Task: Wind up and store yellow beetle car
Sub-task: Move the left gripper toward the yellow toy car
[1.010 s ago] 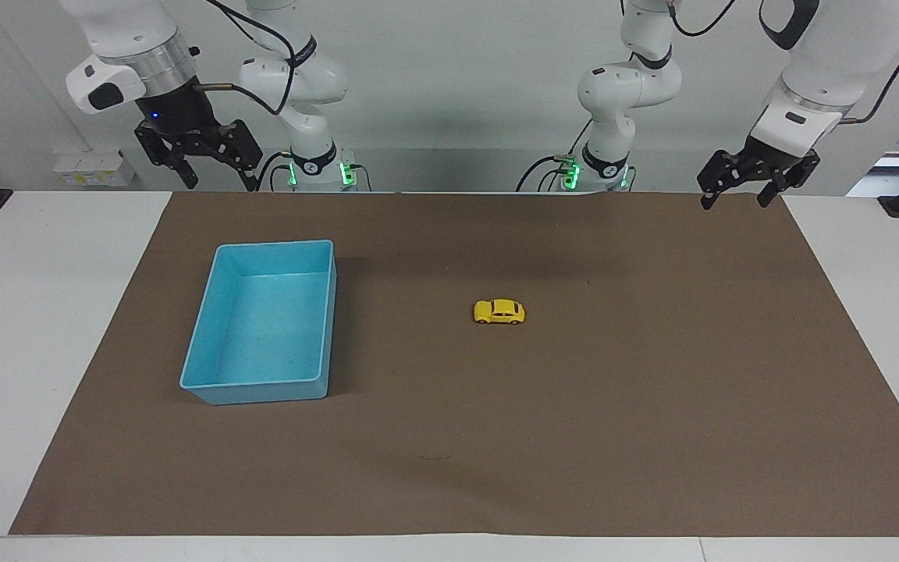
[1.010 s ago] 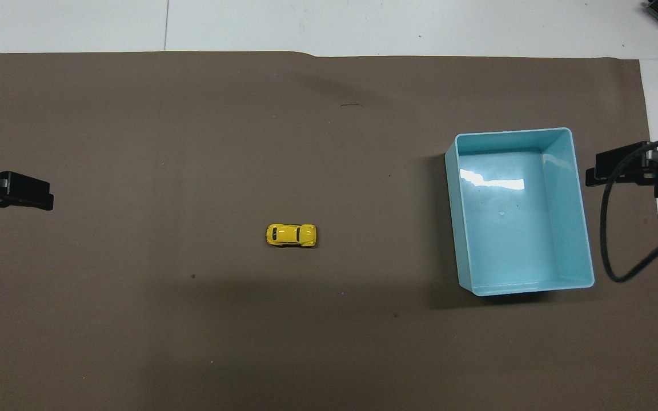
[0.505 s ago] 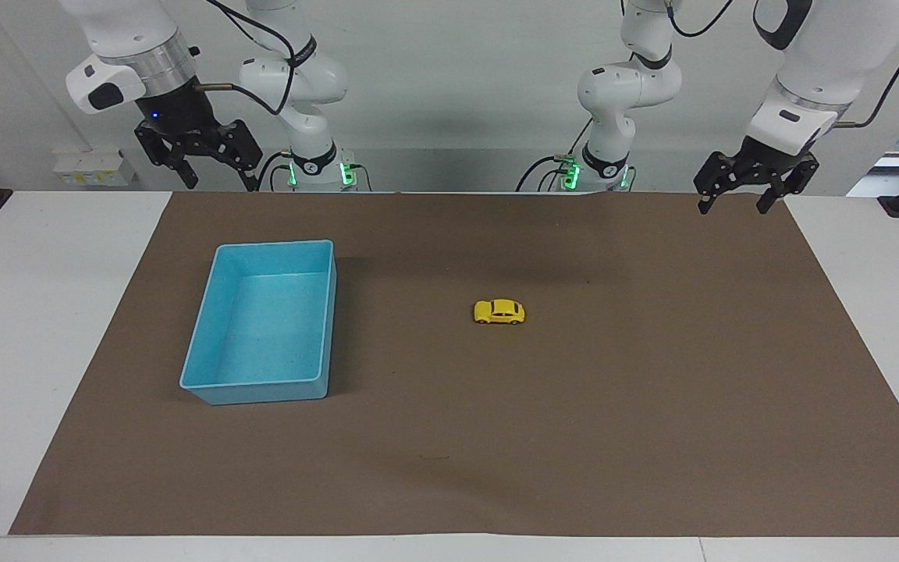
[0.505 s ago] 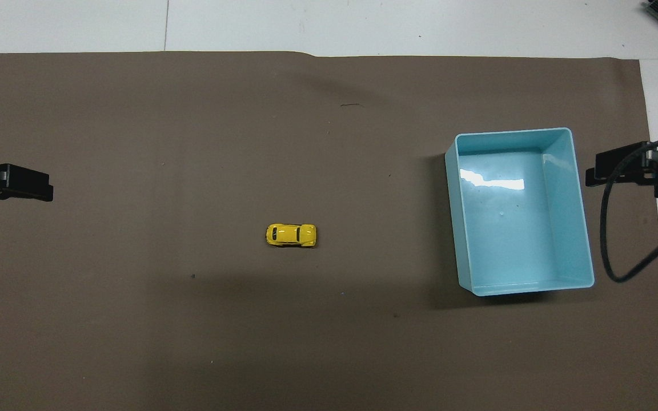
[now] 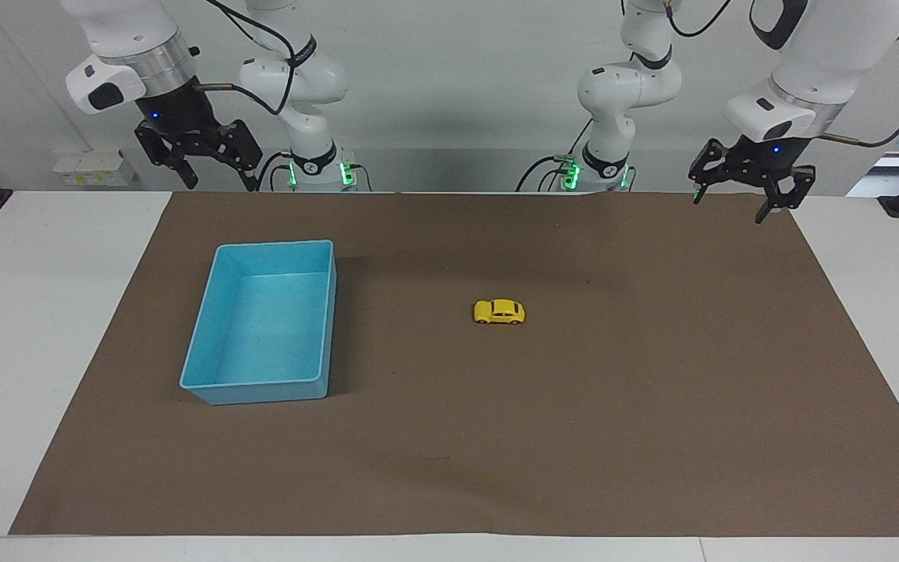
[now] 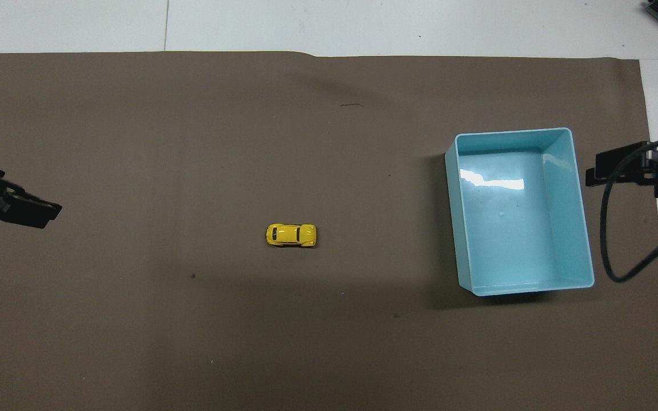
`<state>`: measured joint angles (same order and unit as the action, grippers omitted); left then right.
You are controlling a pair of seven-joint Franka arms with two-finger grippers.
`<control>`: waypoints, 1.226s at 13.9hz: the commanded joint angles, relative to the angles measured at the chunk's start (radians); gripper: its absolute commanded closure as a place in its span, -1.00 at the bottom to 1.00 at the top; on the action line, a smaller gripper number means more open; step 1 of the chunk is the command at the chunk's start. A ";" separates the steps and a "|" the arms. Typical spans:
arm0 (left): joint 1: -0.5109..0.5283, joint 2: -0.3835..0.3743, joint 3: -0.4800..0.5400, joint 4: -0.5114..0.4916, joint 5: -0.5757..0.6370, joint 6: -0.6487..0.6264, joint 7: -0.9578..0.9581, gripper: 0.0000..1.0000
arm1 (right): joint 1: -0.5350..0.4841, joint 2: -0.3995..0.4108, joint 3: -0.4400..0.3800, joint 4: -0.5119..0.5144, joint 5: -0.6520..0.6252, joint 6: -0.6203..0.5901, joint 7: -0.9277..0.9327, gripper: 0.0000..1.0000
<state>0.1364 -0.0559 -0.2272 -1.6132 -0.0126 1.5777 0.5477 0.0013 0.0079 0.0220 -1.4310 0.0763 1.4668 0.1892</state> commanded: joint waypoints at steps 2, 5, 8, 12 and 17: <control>-0.009 -0.001 0.009 -0.023 -0.012 0.005 0.262 -1.00 | -0.006 -0.005 -0.001 0.003 0.026 -0.005 0.018 -1.00; -0.027 0.004 0.009 -0.048 -0.012 0.007 0.363 -1.00 | -0.006 -0.005 -0.001 0.003 0.028 -0.005 0.019 -1.00; -0.064 0.004 0.009 -0.070 -0.012 0.013 0.414 -1.00 | -0.006 -0.003 -0.001 0.003 0.028 -0.005 0.018 -1.00; -0.090 0.008 0.008 -0.108 -0.012 0.079 0.420 -1.00 | -0.006 -0.005 -0.001 0.003 0.026 -0.005 0.018 -1.00; -0.110 0.013 0.008 -0.200 -0.012 0.195 0.475 -1.00 | -0.006 -0.003 -0.001 0.003 0.026 -0.005 0.018 -1.00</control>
<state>0.0395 -0.0334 -0.2343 -1.7604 -0.0144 1.7124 0.9796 0.0013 0.0079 0.0220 -1.4310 0.0763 1.4668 0.1892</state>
